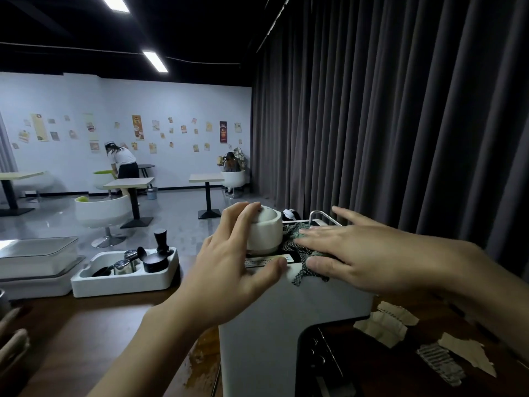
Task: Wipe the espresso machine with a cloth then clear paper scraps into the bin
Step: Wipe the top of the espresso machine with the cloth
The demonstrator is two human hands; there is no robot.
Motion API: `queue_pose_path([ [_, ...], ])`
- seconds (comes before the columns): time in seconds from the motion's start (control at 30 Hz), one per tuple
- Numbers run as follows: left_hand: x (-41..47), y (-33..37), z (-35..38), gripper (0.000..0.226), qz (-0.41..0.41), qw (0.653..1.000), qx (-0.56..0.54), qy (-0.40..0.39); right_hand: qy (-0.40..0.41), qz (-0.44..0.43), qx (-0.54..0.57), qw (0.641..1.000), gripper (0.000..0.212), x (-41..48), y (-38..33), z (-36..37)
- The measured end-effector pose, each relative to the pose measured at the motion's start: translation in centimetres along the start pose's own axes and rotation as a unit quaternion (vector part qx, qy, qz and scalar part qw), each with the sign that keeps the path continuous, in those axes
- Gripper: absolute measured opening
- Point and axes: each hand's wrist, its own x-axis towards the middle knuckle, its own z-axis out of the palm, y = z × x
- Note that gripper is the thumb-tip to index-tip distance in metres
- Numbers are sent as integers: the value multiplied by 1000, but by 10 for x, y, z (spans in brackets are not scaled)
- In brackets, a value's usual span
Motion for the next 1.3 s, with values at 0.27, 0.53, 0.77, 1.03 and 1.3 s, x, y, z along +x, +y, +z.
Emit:
queue_pose_path([
  [0.27,0,-2,-1,85,2,1000,4,-4,-66,63,-12,996,53,75,10,-8],
  [0.53,-1,-2,-1,88,-8,1000,8,-4,-63,60,-17,996,58,39,6,-10],
  [0.77,-1,-4,2,85,-9,1000,-4,2,-25,34,-16,999,71,-13,-3,-8],
  [1.03,0,-5,2,83,-2,1000,-9,-3,-60,68,-42,995,64,50,6,-9],
  [1.3,0,0,2,91,-6,1000,-24,-6,-56,76,29,995,62,45,13,-6],
])
